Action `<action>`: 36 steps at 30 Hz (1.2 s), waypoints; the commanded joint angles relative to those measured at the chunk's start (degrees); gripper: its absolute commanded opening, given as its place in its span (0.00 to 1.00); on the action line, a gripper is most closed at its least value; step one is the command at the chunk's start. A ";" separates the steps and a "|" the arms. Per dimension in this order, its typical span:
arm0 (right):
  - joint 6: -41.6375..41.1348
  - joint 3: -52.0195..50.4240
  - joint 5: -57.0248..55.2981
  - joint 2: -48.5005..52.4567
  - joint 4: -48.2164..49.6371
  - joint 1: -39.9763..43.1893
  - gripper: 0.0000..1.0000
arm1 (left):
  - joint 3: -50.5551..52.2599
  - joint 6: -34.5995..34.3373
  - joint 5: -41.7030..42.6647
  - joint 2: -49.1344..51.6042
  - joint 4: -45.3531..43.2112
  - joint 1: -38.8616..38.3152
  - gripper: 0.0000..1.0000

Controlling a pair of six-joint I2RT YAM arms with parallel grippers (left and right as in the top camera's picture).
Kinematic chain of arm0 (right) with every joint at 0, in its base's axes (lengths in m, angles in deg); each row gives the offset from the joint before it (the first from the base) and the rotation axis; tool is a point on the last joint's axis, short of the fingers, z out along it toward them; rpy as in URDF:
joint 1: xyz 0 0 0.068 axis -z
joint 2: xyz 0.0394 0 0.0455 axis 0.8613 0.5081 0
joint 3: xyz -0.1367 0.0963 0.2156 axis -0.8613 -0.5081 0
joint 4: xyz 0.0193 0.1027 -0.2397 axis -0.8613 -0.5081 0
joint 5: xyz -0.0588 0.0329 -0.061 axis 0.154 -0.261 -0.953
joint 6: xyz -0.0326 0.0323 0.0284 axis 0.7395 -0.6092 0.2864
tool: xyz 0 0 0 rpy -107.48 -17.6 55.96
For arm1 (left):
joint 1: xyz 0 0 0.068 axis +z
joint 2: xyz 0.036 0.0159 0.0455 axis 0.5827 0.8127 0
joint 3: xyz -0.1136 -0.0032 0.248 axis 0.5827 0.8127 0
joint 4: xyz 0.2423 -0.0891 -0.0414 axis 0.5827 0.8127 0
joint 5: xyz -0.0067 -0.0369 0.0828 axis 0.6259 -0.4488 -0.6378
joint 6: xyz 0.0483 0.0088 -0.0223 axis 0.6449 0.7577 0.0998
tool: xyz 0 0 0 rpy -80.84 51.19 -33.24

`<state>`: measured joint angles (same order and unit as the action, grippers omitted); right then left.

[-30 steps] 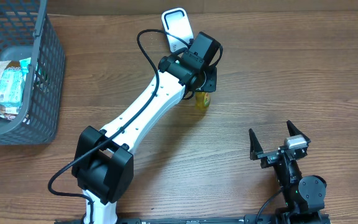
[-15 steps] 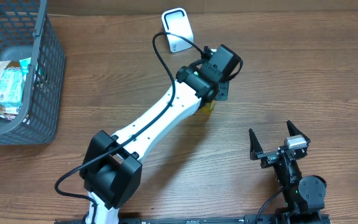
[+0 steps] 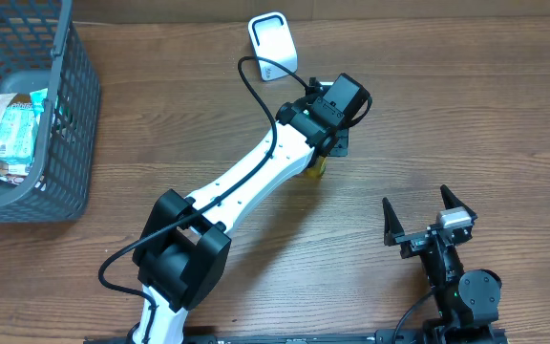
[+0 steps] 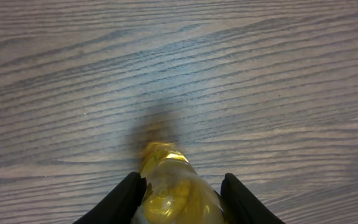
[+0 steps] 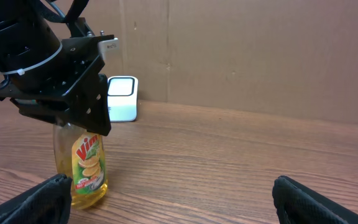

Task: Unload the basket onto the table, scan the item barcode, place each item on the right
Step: 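Move the held bottle in front of the white scanner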

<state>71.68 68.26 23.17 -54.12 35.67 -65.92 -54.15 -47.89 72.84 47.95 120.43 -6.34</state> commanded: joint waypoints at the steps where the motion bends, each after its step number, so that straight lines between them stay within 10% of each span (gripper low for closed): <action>1: 0.04 -0.59 -0.31 -0.44 0.17 0.15 1.00 | -1.46 -4.48 -1.18 -0.04 -0.17 -0.11 0.37; 36: 0.04 -0.59 -0.31 -0.44 0.17 0.15 1.00 | -1.46 -4.48 -0.74 -0.02 0.70 -4.35 0.38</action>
<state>71.66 68.26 23.17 -54.12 35.67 -65.92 -54.15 -52.04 72.86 47.95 120.86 -10.14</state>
